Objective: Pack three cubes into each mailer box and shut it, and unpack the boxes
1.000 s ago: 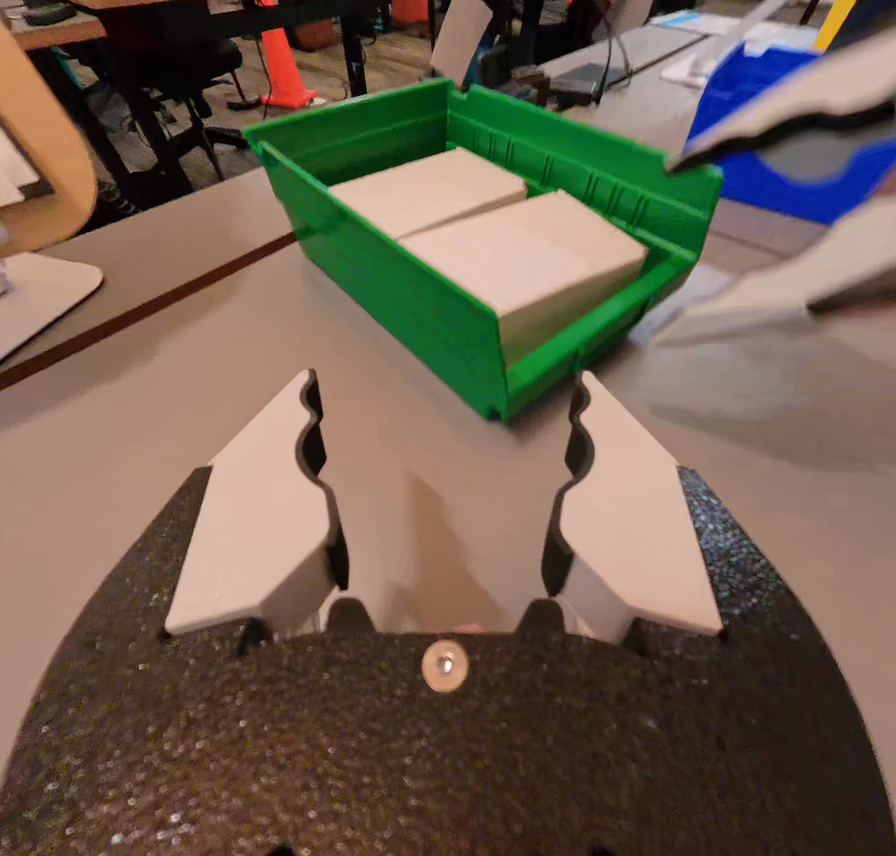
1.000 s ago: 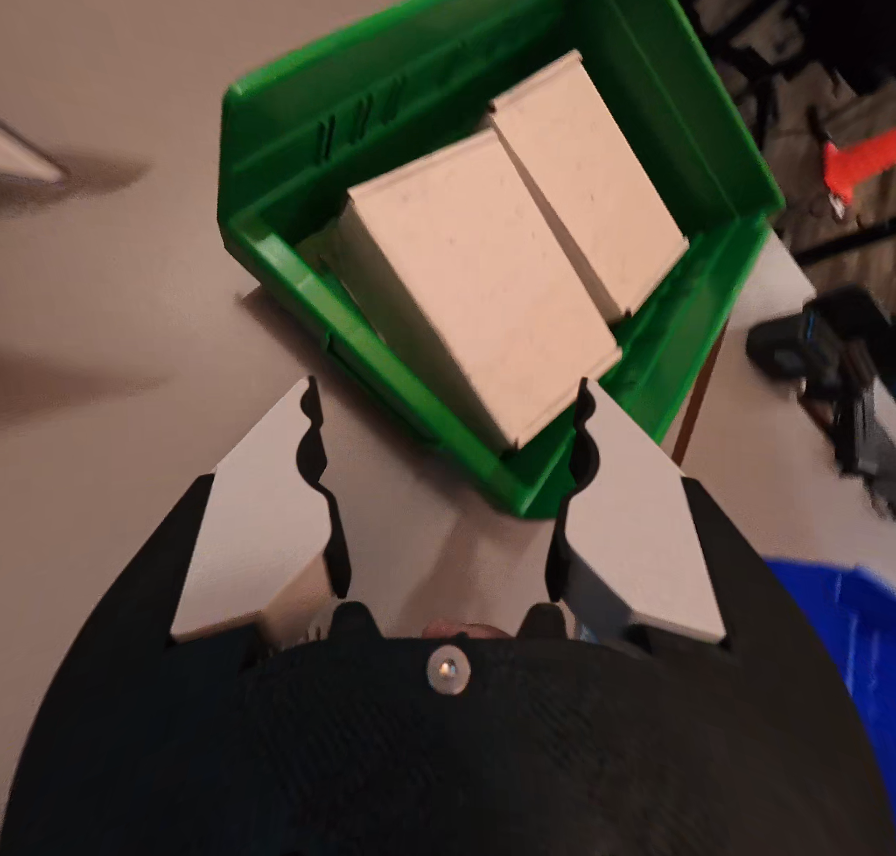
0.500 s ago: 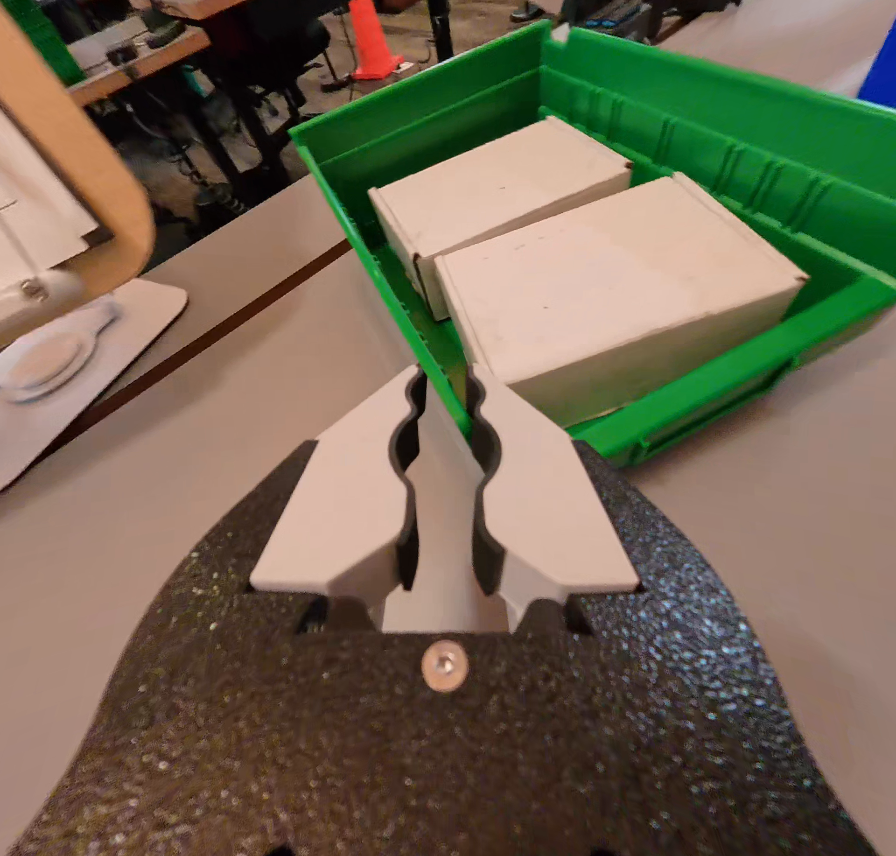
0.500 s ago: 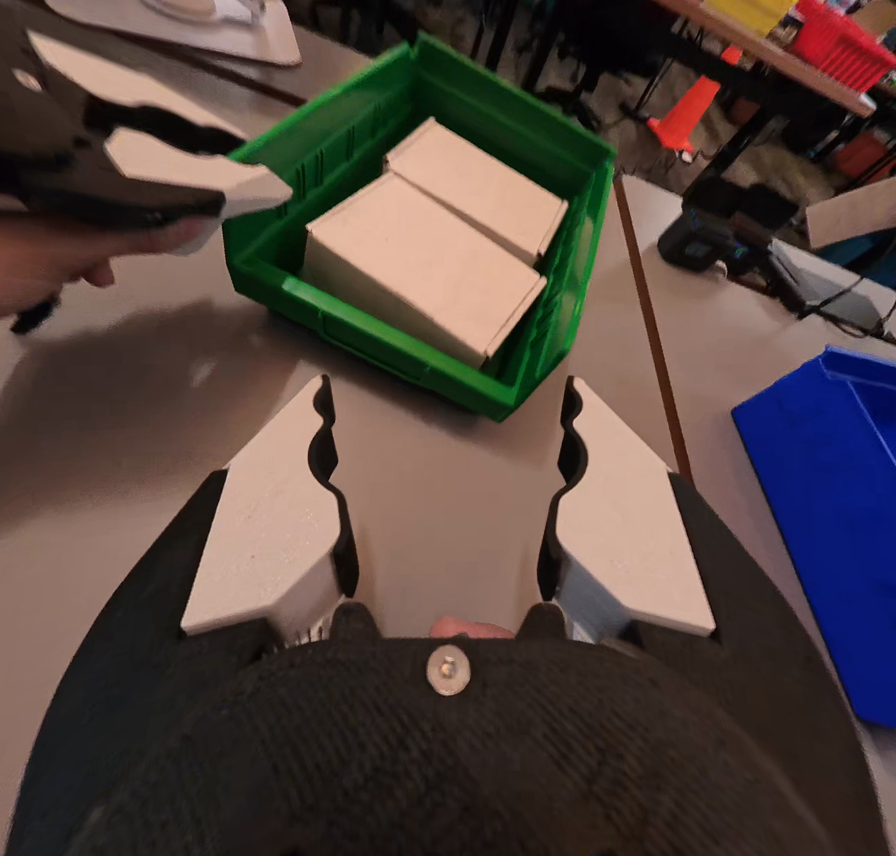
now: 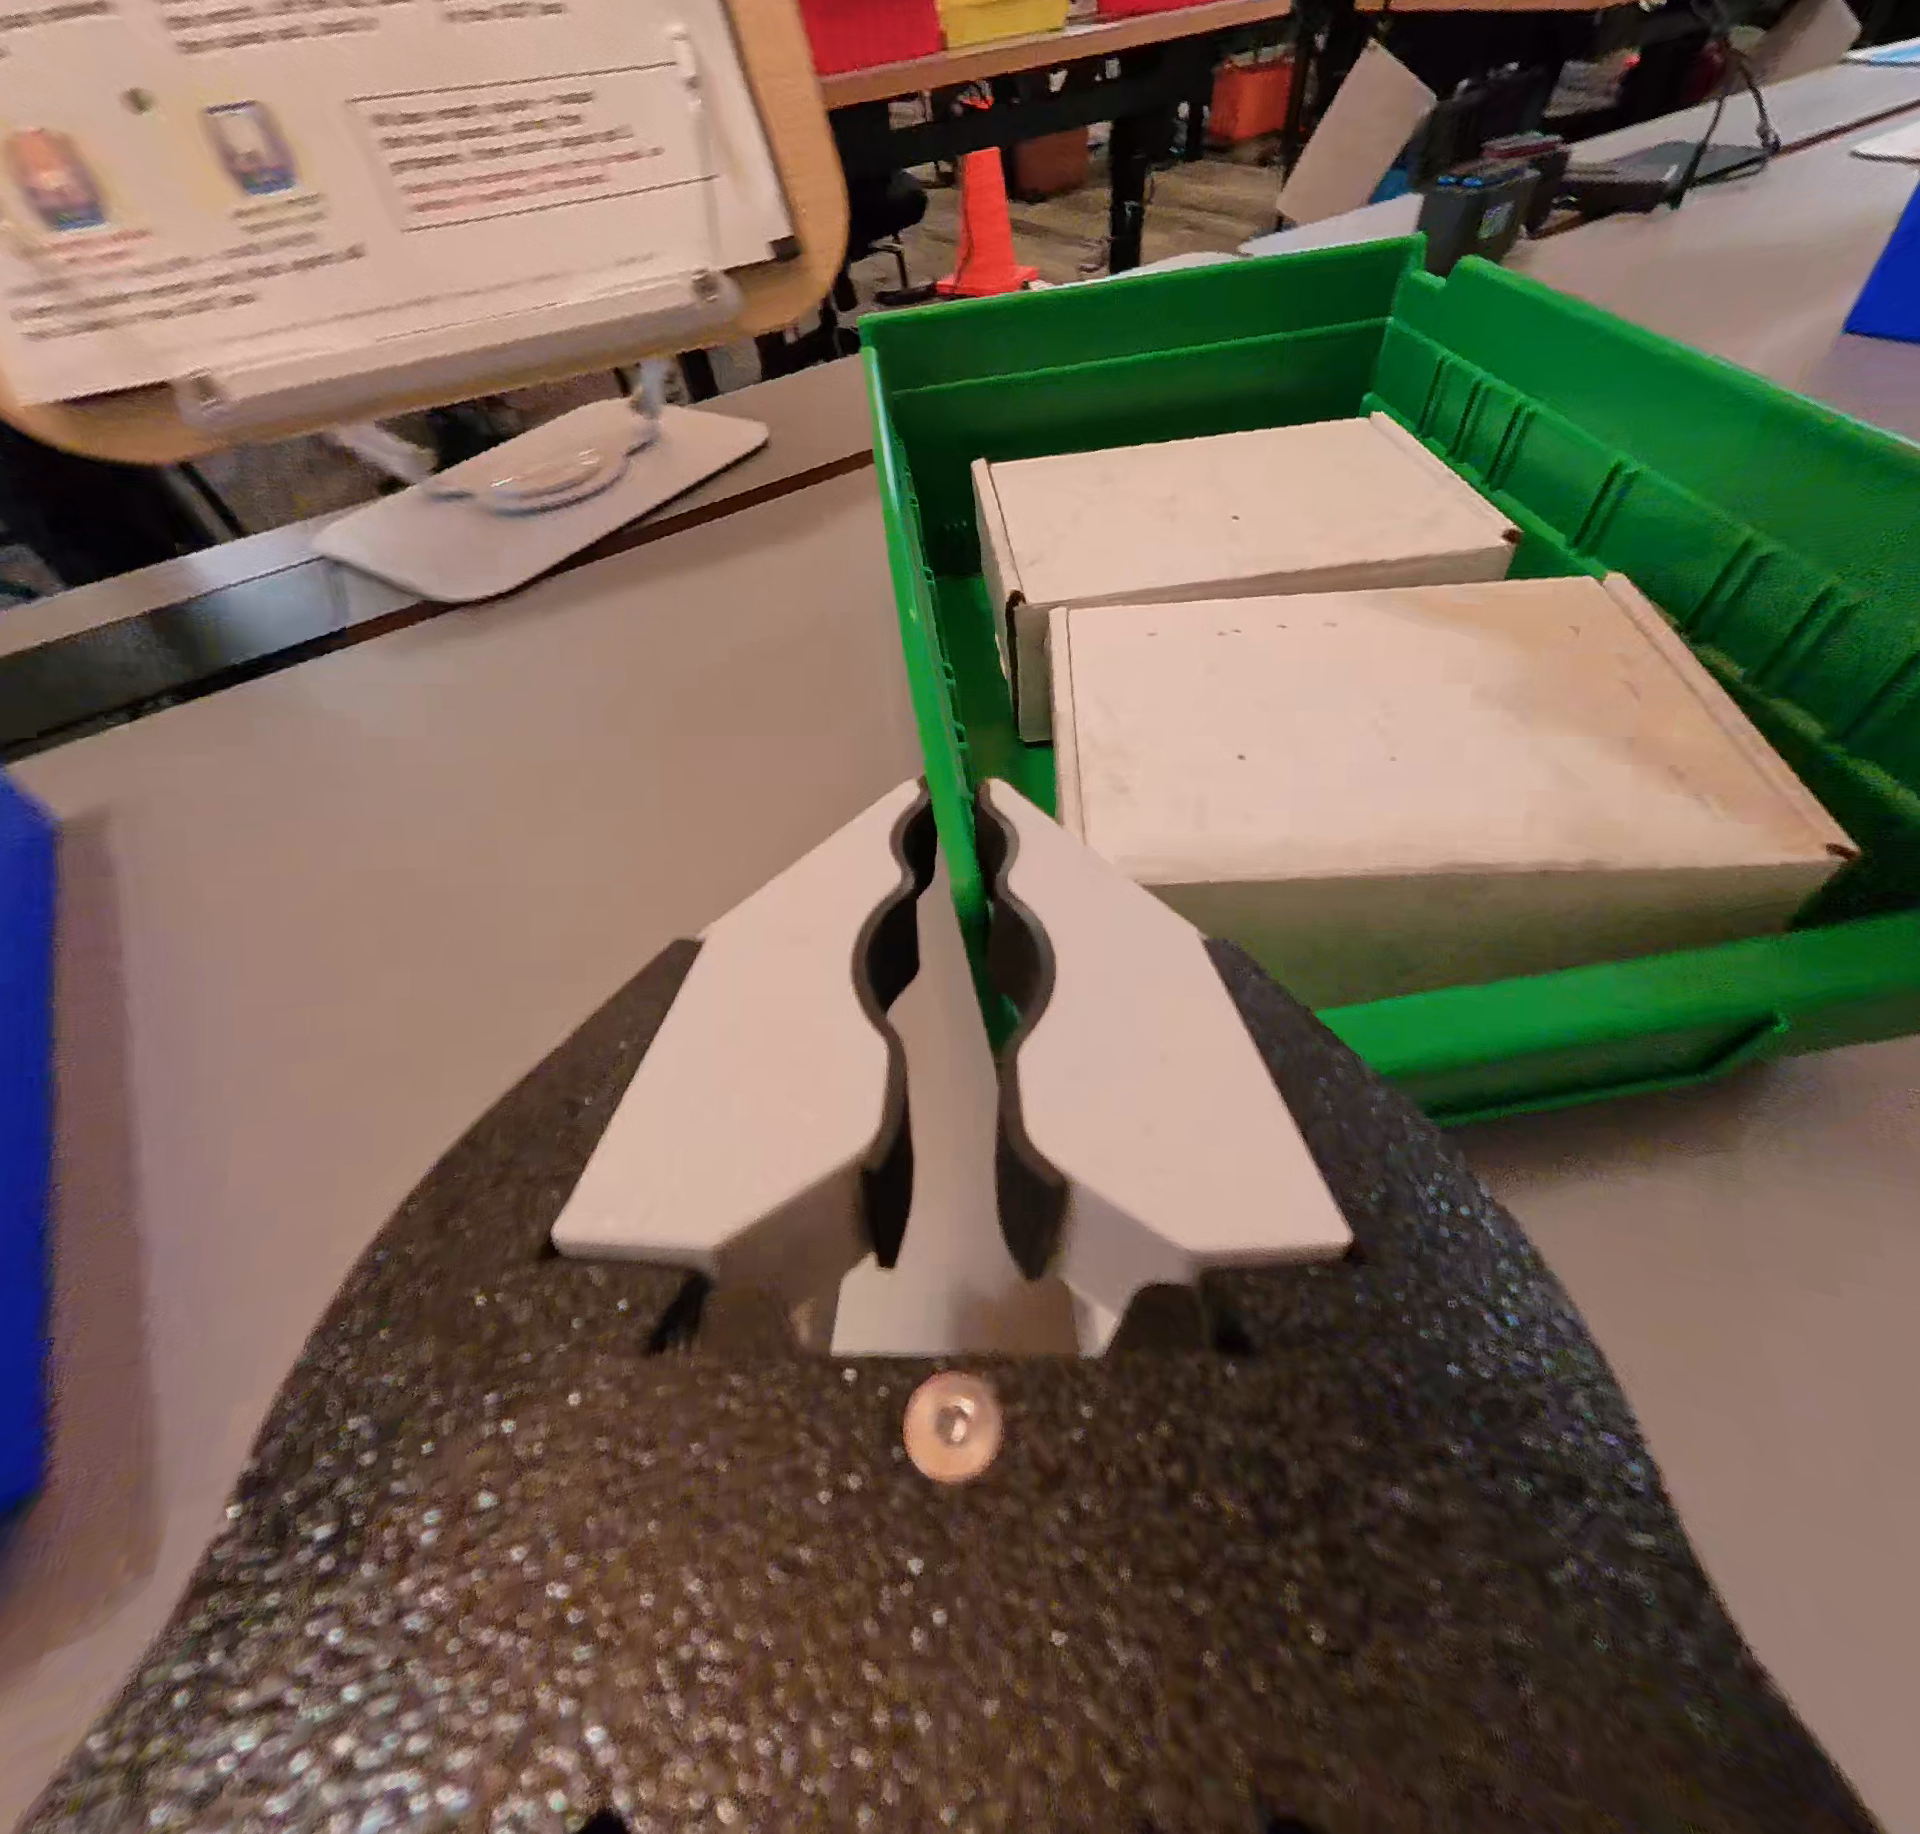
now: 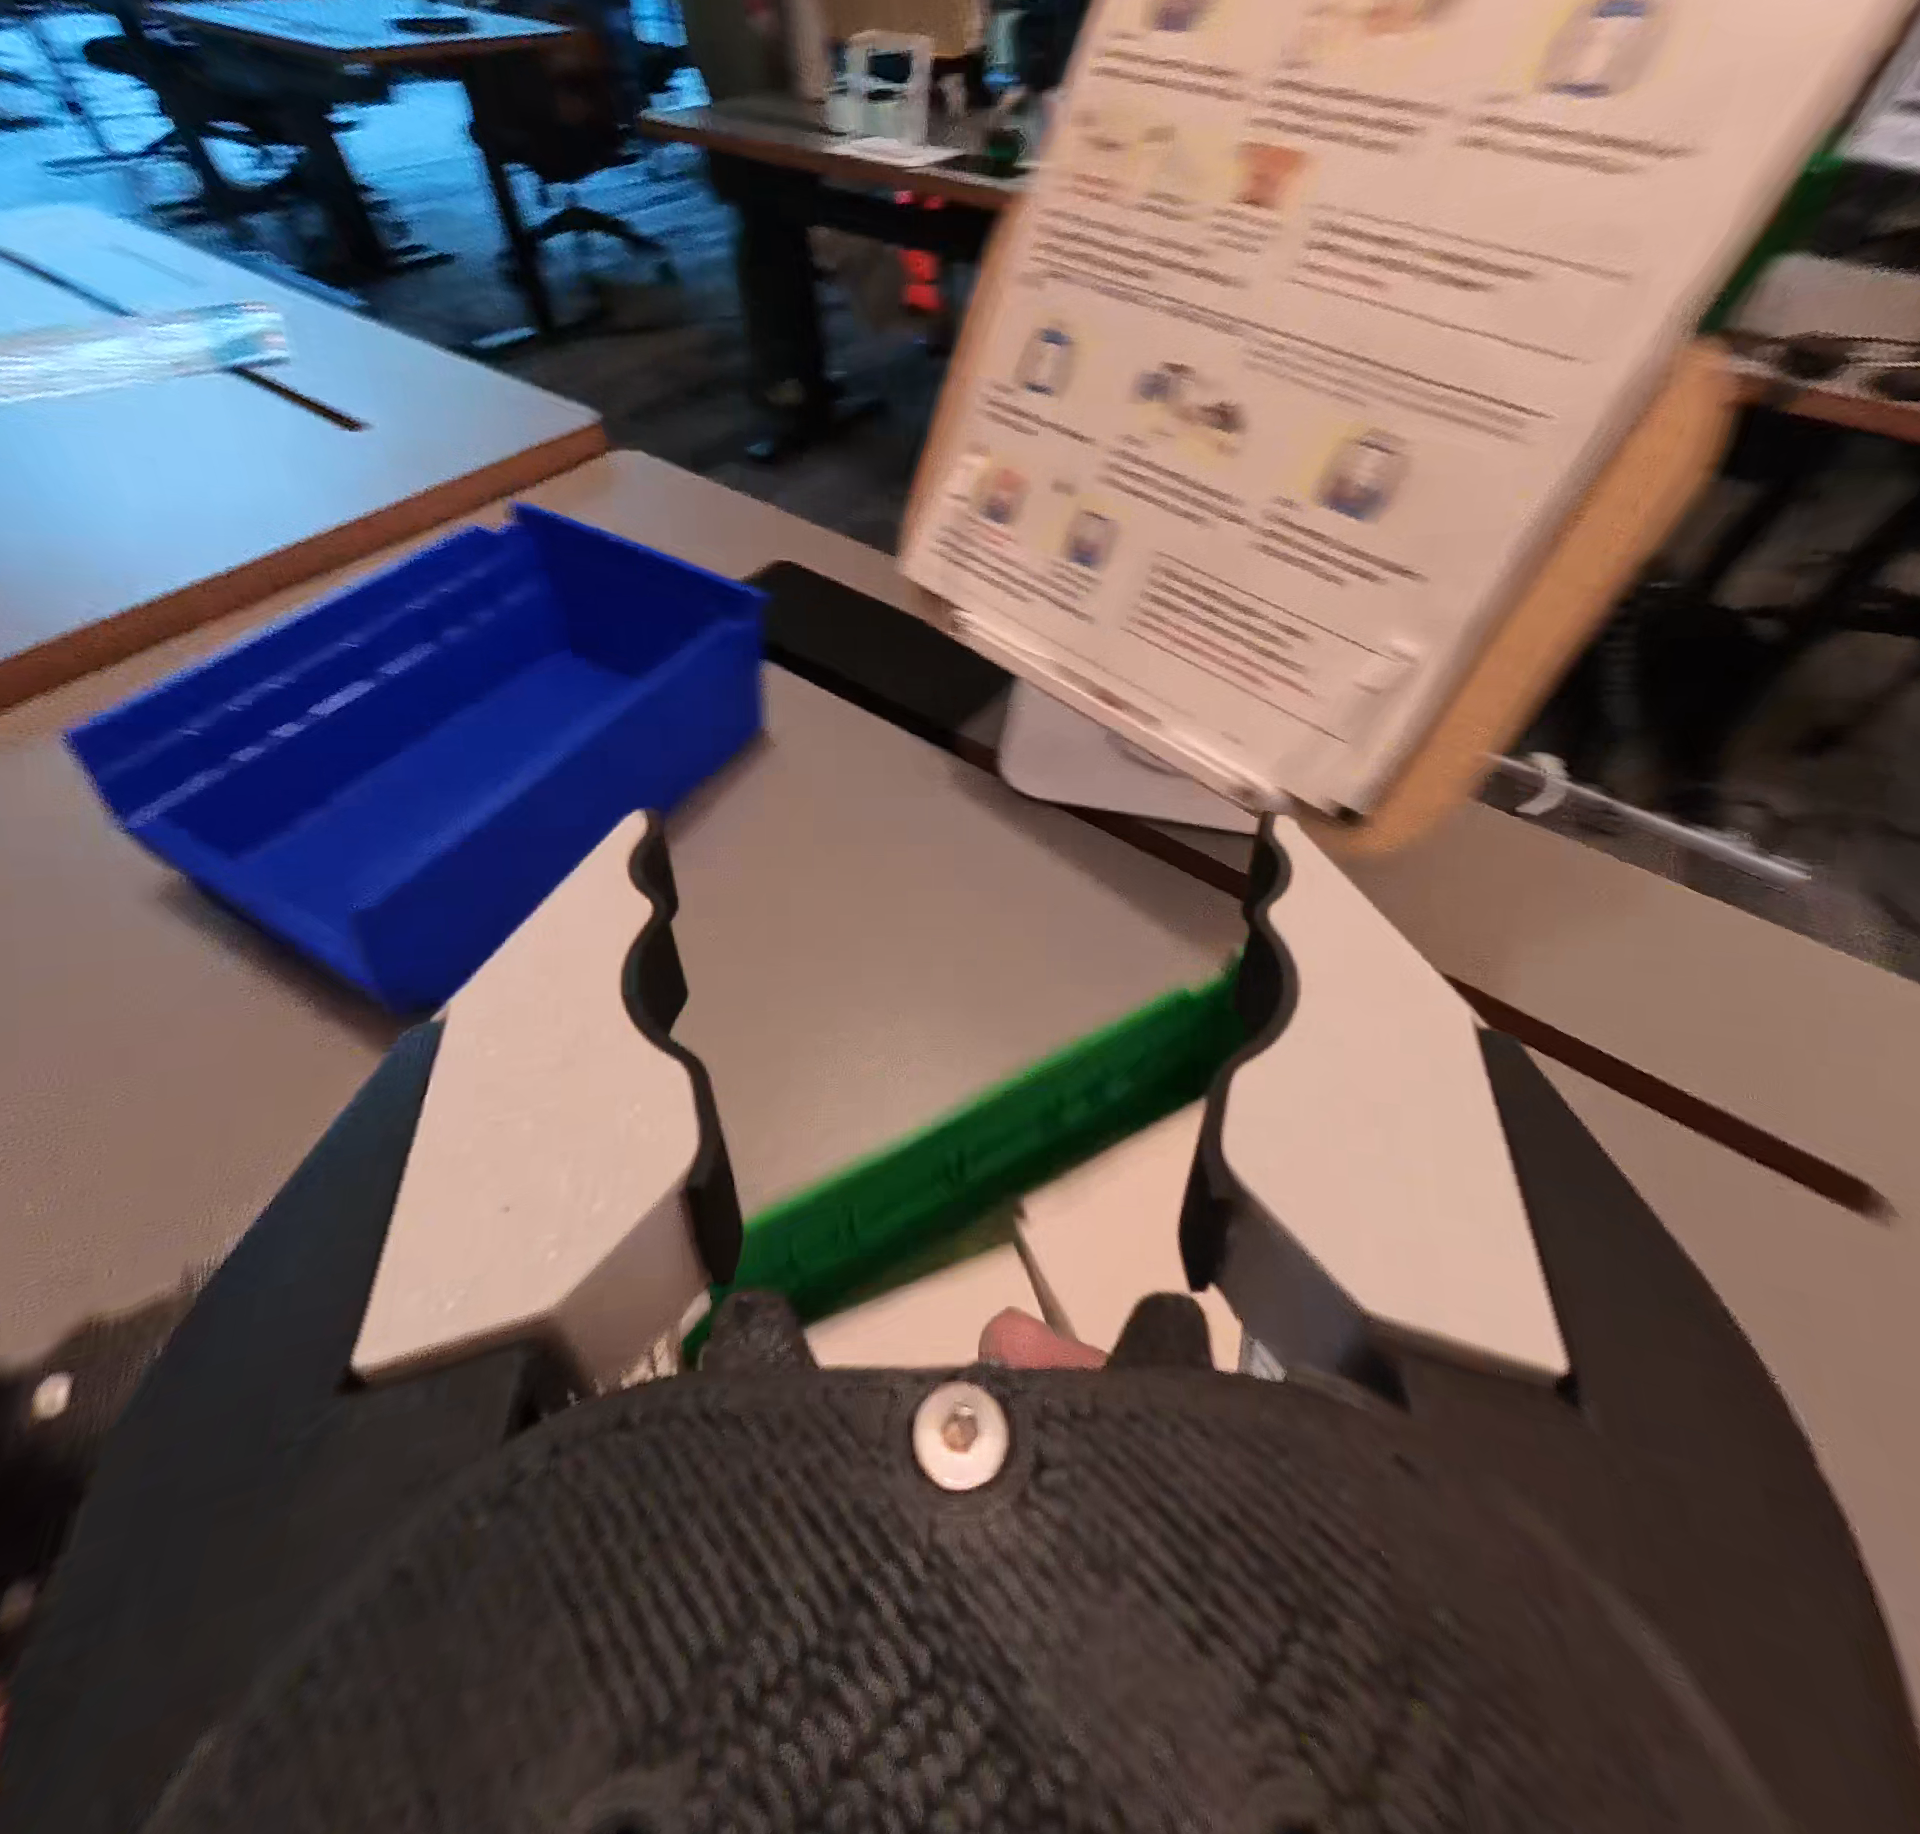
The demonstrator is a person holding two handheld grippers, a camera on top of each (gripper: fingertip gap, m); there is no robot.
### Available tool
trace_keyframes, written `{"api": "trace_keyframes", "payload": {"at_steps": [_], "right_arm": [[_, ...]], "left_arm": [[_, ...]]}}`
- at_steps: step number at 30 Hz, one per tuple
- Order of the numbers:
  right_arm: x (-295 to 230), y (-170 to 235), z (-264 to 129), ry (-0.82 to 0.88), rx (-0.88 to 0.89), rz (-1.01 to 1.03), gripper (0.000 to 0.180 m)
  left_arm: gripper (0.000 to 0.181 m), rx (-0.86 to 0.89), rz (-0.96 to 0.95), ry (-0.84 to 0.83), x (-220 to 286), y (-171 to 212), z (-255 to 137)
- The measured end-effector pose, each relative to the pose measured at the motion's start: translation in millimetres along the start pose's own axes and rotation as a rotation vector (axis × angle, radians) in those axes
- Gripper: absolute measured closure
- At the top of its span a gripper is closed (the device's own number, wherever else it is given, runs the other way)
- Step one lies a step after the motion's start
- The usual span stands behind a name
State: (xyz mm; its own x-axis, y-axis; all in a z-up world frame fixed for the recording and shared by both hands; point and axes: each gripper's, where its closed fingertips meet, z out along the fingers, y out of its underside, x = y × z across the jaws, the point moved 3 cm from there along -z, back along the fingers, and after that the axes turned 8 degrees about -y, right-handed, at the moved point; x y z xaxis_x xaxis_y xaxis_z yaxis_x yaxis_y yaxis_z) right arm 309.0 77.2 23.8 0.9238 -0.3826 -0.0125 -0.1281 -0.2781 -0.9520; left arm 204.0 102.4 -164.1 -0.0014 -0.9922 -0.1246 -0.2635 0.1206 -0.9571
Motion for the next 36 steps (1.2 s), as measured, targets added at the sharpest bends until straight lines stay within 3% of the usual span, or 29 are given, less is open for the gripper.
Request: {"api": "trace_keyframes", "payload": {"at_steps": [4, 9, 14, 17, 19, 21, 22, 24, 27, 32, 36], "right_arm": [[-57, -10, 104, -0.169, -0.086, 0.105, 0.071], [-108, 29, 210, -0.191, -0.307, 0.200, 0.070], [-127, 76, 272, -0.131, -0.449, 0.362, 0.073], [-137, 105, 293, -0.121, -0.524, 0.435, 0.091], [-150, 123, 303, -0.143, -0.578, 0.455, 0.097], [-168, 136, 309, -0.189, -0.628, 0.470, 0.124], [-169, 137, 312, -0.157, -0.619, 0.459, 0.123], [-166, 137, 315, -0.089, -0.607, 0.407, 0.146], [-164, 125, 314, -0.112, -0.606, 0.378, 0.157], [-136, 38, 279, -0.242, -0.451, 0.314, 0.160], [-63, -42, 201, -0.241, -0.251, 0.278, 0.162]], "left_arm": [[0.177, 0.017, -0.019, -0.074, -32, 15, -41], [0.177, 0.037, -0.028, -0.147, -60, 29, -80], [0.176, 0.038, 0.000, -0.205, -82, 41, -112], [0.176, 0.045, 0.010, -0.246, -96, 48, -132], [0.176, 0.047, 0.012, -0.273, -105, 53, -144], [0.175, 0.051, 0.030, -0.288, -112, 56, -153], [0.175, 0.051, 0.037, -0.296, -116, 57, -155], [0.174, 0.052, 0.047, -0.303, -122, 58, -156], [0.173, 0.041, 0.053, -0.313, -131, 59, -156], [0.171, 0.031, 0.074, -0.354, -156, 64, -161], [0.170, -0.010, 0.069, -0.412, -195, 71, -167]]}}
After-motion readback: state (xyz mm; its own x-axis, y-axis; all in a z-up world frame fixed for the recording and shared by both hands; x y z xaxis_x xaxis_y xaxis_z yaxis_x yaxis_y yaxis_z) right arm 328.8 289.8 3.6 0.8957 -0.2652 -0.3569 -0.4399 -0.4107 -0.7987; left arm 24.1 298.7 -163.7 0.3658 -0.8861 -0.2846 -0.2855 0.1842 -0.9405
